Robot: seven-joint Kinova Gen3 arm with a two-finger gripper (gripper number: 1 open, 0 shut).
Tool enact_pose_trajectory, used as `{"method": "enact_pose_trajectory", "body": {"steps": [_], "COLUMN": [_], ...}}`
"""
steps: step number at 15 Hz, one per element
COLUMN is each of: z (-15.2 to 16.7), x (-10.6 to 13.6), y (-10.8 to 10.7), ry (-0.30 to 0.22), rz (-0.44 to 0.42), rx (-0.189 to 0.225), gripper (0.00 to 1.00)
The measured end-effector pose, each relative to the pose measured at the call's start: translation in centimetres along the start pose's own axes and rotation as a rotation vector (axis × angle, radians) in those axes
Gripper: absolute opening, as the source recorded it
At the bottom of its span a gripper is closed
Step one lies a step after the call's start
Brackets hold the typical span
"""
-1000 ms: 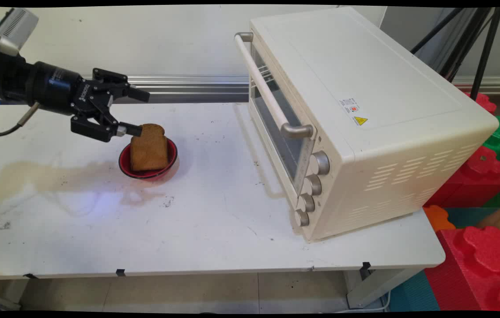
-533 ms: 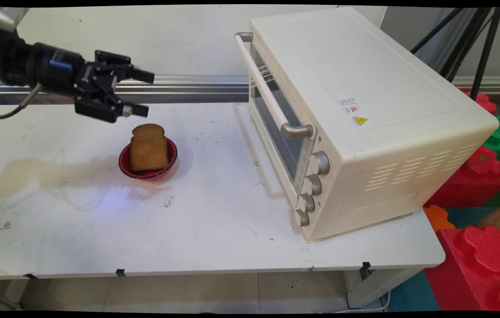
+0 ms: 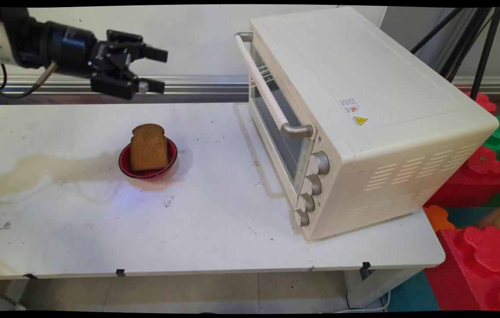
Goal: Open the oven
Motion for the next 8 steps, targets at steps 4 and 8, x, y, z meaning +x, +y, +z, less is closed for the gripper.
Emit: {"method": "enact_pose_trajectory", "body": {"steps": [4,8], "z": [2.0,4.6], "x": [1.7,3.0], "y": [-0.6,-1.1], "ry": [0.033,0.039], "rz": [-0.01,-0.018], "rx": [0.01,0.012], "gripper": [1.0,1.0]}}
